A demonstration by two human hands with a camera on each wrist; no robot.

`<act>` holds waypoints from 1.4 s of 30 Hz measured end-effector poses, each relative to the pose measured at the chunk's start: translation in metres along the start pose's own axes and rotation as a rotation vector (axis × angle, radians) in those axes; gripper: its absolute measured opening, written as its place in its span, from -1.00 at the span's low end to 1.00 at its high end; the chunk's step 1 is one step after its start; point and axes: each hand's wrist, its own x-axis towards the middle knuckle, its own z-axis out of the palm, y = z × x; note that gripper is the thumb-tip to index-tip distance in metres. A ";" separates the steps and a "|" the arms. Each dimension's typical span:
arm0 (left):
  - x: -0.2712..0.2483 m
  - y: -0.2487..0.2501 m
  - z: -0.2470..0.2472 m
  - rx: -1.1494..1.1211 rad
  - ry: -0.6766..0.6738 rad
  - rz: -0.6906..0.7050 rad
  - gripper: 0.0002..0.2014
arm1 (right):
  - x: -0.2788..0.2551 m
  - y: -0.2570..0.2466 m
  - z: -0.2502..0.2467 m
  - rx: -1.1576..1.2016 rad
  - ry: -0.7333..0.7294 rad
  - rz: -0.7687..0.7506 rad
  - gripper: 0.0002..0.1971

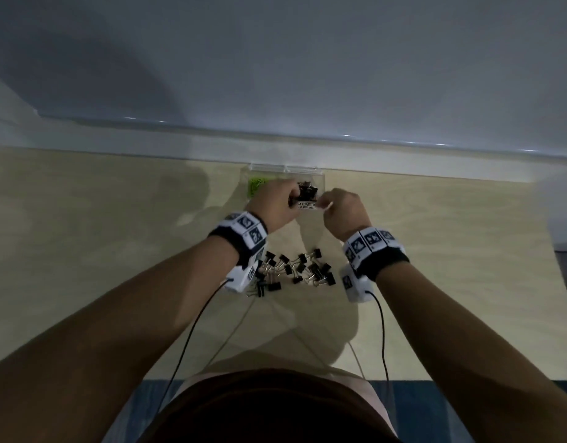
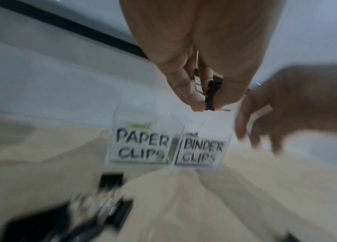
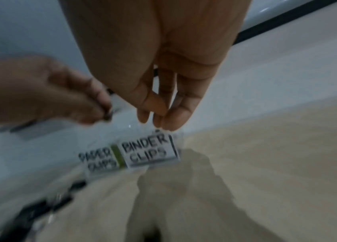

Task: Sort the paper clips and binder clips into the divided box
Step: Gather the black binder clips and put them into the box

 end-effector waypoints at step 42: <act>-0.042 -0.009 0.021 -0.053 -0.079 -0.092 -0.92 | -0.078 0.033 0.043 -0.052 -0.237 0.029 -0.92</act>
